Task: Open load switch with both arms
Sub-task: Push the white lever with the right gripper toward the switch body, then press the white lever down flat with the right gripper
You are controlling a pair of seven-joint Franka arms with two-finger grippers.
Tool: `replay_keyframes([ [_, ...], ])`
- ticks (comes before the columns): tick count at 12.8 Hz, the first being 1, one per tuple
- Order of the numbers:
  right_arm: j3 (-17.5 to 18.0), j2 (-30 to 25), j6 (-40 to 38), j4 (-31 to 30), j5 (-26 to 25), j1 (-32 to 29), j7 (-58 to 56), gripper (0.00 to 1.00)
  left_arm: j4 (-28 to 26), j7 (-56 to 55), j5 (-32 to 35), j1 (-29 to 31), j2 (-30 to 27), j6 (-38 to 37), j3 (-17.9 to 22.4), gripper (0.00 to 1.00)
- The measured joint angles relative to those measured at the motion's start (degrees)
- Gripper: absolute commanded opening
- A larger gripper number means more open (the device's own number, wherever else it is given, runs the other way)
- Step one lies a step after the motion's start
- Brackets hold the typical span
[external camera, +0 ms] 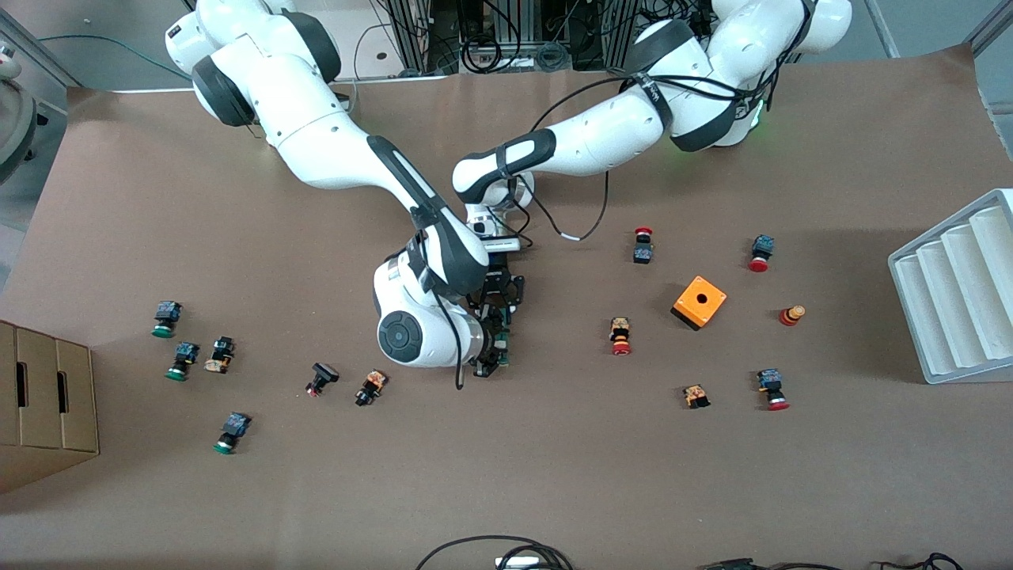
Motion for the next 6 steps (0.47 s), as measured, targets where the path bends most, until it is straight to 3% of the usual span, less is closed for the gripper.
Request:
replay_keyframes([
  [6, 0.0, -2.0, -0.2, -2.1, 0.0, -0.2, -1.4, 0.39, 0.0, 0.0, 0.0, 0.0, 0.0, 0.0, 0.0, 0.54],
])
